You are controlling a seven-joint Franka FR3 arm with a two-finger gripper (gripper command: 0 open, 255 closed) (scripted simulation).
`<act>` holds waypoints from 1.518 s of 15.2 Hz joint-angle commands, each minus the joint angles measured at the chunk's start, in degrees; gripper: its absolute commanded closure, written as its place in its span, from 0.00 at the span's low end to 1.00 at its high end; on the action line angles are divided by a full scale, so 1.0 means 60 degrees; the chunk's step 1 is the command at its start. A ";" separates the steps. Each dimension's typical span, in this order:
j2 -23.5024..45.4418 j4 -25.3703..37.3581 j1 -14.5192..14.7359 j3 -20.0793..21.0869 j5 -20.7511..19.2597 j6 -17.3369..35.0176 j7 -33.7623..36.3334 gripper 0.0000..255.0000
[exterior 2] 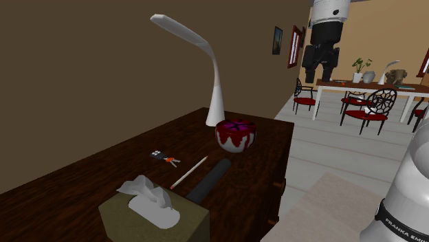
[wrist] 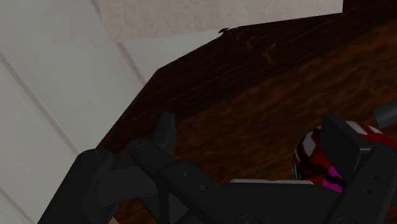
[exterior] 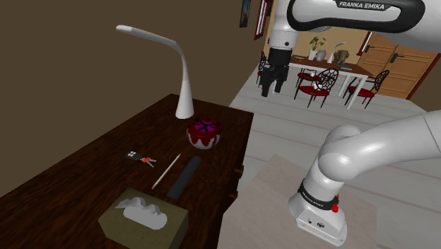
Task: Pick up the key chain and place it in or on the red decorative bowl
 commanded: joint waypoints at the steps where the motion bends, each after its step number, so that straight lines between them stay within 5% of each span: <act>1: 0.0000 0.0000 0.0000 0.0000 0.0000 0.0000 0.0000 0.00; 13: 0.2410 -0.0027 0.0858 0.1842 0.0955 0.2857 0.1605 0.00; 23: 0.5325 0.1252 0.1267 0.3266 0.0757 0.4803 0.3067 0.00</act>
